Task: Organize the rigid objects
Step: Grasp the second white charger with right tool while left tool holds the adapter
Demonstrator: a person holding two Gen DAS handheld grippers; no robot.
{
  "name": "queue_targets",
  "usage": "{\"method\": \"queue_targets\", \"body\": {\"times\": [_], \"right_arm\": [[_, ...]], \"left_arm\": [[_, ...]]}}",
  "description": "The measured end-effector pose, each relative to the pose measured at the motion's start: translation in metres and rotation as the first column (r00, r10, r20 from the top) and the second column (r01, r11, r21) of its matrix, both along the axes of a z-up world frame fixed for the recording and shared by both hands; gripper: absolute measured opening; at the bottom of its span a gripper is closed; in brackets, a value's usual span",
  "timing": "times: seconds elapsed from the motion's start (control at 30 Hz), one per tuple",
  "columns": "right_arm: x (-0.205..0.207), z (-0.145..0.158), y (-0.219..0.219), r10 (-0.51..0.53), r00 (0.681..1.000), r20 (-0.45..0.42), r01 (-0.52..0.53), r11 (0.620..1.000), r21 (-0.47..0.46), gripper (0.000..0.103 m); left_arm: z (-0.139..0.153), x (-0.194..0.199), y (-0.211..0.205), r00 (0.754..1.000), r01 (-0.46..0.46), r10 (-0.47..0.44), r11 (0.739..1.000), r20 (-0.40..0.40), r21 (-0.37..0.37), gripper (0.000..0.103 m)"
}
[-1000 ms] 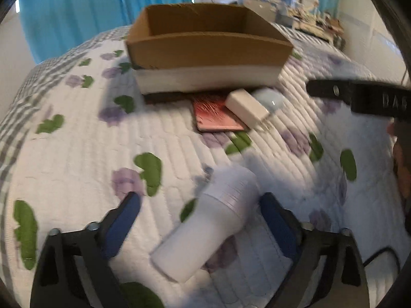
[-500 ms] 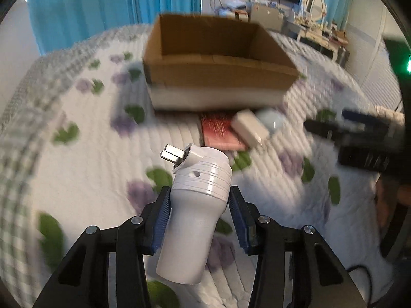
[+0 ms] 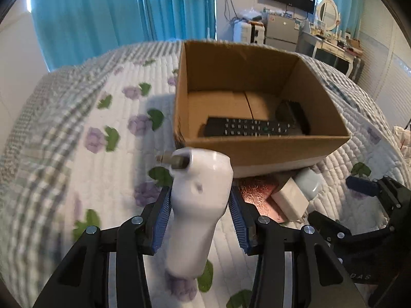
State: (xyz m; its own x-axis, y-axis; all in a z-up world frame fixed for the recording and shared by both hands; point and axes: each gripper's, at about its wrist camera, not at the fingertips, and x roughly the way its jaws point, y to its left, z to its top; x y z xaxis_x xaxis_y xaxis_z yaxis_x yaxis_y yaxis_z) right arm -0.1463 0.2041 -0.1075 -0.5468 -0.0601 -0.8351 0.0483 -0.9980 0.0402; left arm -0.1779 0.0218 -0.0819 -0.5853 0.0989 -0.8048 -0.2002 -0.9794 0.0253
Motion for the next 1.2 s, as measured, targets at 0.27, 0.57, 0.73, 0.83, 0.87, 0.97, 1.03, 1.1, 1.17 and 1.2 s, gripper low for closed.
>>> {"method": "queue_targets", "body": {"times": [0.27, 0.57, 0.73, 0.83, 0.87, 0.97, 1.03, 1.1, 1.17, 1.2], "right_arm": [[-0.032, -0.031, -0.02, 0.051, 0.994, 0.095, -0.051, 0.999, -0.007, 0.07], [-0.037, -0.044, -0.041, 0.074, 0.993, 0.097, -0.079, 0.996, 0.045, 0.06], [-0.047, -0.052, -0.019, 0.019, 0.993, 0.119, -0.007, 0.995, -0.096, 0.049], [-0.038, -0.049, -0.023, 0.025, 0.994, 0.108, -0.019, 0.998, -0.057, 0.049], [-0.034, -0.048, -0.026, 0.031, 0.995, 0.099, -0.027, 0.999, -0.039, 0.048], [-0.021, -0.038, -0.033, 0.038, 0.997, 0.07, -0.038, 0.999, -0.004, 0.047], [-0.012, -0.028, -0.035, 0.042, 0.998, 0.053, -0.043, 0.999, 0.005, 0.046], [-0.004, -0.015, -0.036, 0.048, 0.998, 0.032, -0.049, 0.998, 0.037, 0.044], [0.004, 0.001, -0.035, 0.052, 0.999, 0.002, -0.052, 0.996, 0.068, 0.042], [0.005, 0.009, -0.033, 0.052, 0.999, -0.009, -0.051, 0.996, 0.068, 0.042]], "left_arm": [[-0.021, 0.006, -0.006, 1.0, 0.022, -0.022, 1.0, -0.014, 0.021, 0.045], [-0.021, 0.005, -0.019, 1.0, -0.002, 0.002, 0.995, -0.002, 0.098, 0.045], [-0.02, 0.007, -0.019, 1.0, -0.002, 0.002, 0.995, -0.005, 0.098, 0.045], [-0.02, 0.008, -0.019, 1.0, -0.001, 0.002, 0.995, -0.004, 0.097, 0.045], [-0.019, 0.009, -0.019, 1.0, -0.003, 0.003, 0.996, -0.004, 0.094, 0.045], [-0.015, 0.014, -0.018, 1.0, -0.005, 0.005, 0.997, -0.002, 0.082, 0.045], [-0.01, 0.02, -0.02, 1.0, -0.014, 0.014, 0.997, 0.003, 0.082, 0.045], [-0.005, 0.028, -0.022, 1.0, -0.022, 0.021, 0.996, 0.005, 0.092, 0.045], [0.002, 0.035, -0.021, 1.0, -0.018, 0.019, 0.996, -0.001, 0.093, 0.045], [0.007, 0.04, -0.02, 1.0, -0.014, 0.015, 0.996, -0.011, 0.087, 0.045]]}}
